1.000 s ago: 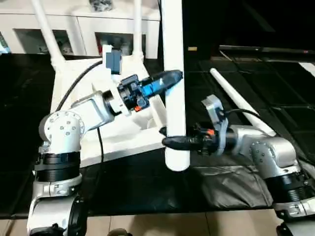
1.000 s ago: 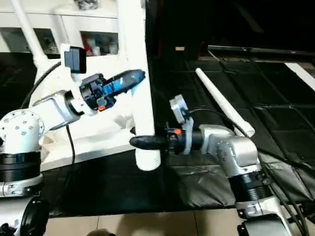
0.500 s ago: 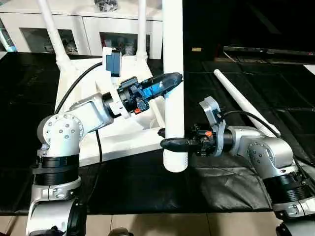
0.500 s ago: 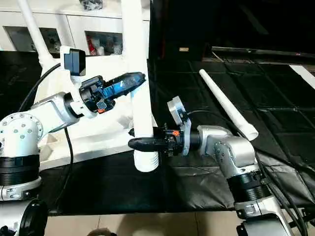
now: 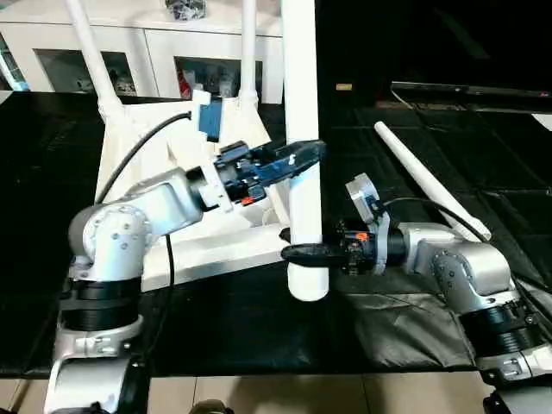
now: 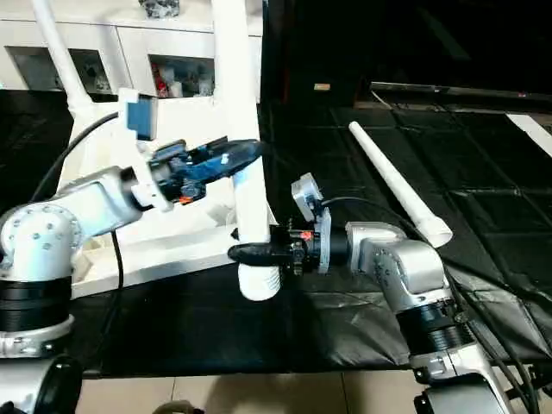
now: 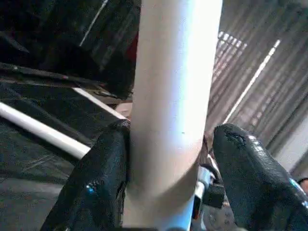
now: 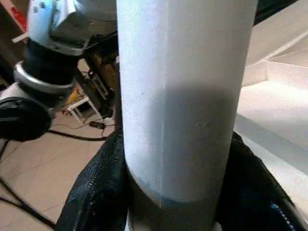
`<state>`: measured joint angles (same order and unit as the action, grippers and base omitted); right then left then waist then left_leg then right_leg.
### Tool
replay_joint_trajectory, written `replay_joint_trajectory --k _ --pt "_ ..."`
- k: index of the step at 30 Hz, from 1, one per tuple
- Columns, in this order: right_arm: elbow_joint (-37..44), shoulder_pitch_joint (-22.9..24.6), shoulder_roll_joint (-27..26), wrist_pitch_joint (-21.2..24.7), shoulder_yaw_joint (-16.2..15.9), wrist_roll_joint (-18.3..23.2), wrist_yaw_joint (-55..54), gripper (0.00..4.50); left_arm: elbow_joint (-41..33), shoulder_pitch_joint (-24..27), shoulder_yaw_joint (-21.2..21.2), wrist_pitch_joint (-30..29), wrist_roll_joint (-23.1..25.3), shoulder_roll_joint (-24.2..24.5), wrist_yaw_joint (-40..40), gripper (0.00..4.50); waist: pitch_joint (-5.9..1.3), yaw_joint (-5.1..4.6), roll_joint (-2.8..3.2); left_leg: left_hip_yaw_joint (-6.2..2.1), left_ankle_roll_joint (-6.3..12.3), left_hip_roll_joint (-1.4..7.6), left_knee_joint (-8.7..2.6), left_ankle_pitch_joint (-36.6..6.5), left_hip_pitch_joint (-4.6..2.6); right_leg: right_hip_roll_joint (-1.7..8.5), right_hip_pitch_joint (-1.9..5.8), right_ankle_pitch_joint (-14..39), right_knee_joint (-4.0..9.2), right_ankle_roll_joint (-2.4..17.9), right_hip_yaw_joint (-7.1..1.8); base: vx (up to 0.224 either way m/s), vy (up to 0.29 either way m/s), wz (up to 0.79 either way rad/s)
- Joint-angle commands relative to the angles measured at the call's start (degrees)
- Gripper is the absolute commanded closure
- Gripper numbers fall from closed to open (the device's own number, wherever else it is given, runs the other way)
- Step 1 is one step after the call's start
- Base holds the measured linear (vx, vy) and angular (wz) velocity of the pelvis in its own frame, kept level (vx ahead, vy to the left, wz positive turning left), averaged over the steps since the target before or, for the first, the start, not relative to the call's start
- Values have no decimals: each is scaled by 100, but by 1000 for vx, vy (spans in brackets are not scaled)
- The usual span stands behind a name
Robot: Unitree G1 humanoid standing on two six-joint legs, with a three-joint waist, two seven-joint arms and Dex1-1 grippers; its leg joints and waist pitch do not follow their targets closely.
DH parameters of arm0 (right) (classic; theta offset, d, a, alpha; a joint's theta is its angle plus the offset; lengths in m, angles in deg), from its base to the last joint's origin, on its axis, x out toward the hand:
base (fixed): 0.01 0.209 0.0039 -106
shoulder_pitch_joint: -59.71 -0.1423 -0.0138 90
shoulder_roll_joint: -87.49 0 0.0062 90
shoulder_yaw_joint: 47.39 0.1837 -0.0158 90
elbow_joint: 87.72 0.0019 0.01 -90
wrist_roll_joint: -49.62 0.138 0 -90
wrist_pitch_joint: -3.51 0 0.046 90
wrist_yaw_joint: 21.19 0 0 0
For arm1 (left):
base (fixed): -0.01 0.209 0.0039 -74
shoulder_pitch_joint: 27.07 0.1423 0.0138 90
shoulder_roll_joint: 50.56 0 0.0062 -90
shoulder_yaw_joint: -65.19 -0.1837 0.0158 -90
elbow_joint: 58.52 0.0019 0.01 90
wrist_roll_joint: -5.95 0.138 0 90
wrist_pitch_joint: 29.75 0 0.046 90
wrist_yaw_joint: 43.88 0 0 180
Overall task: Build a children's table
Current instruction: Pick table leg
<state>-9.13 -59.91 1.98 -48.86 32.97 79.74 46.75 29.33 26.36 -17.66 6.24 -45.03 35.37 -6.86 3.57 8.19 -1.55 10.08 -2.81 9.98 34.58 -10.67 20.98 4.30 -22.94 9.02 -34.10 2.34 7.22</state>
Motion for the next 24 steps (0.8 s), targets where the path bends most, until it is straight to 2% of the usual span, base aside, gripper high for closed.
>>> replay_joint_trajectory --k 1,6,7,8,13,18,21,22,24 --pt "-31 -151 6 -74 31 -102 -140 259 -17 -133 -61 -98 -78 -60 -50 153 -446 -3 23 -140 23 335 -369 -811 -44 507 352 1993 456 415 -369 0 0 0" --pt "-33 -150 -13 -108 24 -131 -148 259 122 -172 -49 -37 91 -139 -287 189 -450 -1 22 -144 49 344 -369 -795 -48 507 356 1848 436 487 -370 0 0 0" --pt "-38 -150 -16 -126 21 -138 -152 259 173 -189 -64 45 196 -156 -371 194 -446 -5 7 -141 59 342 -370 -810 -48 502 354 1883 443 474 -368 0 0 0" --pt "-44 -151 -19 -140 18 -145 -156 259 225 -205 -61 117 285 -182 -471 224 -447 -1 11 -142 63 340 -370 -818 -58 502 350 1936 450 443 -367 0 0 0" --pt "-72 -155 -55 -218 39 -207 -197 259 436 -300 130 361 422 -324 -869 257 -449 3 1 -146 69 339 -367 -783 -41 508 357 1954 457 388 -364 0 0 0" --pt "-113 -178 -86 -265 79 -262 -335 259 463 -361 171 521 539 -294 -897 266 -461 0 8 -148 97 347 -362 -696 -38 506 353 1745 424 479 -366 0 0 0" --pt "-239 -249 -174 -295 207 -253 -501 259 506 -440 196 654 654 -254 -958 267 -452 -8 11 -144 87 342 -366 -758 -45 515 352 1823 439 498 -369 0 0 0" --pt "-290 -279 -210 -382 263 -260 -553 203 540 -481 222 697 677 -248 -996 268 -452 -4 11 -143 78 340 -366 -773 -48 515 353 1853 442 486 -366 0 0 0" --pt "-344 -346 -282 -478 402 -211 -662 189 583 -542 212 781 770 -206 -1021 268 -458 -3 15 -150 56 349 -368 -756 -46 514 350 1807 425 465 -368 0 0 0"
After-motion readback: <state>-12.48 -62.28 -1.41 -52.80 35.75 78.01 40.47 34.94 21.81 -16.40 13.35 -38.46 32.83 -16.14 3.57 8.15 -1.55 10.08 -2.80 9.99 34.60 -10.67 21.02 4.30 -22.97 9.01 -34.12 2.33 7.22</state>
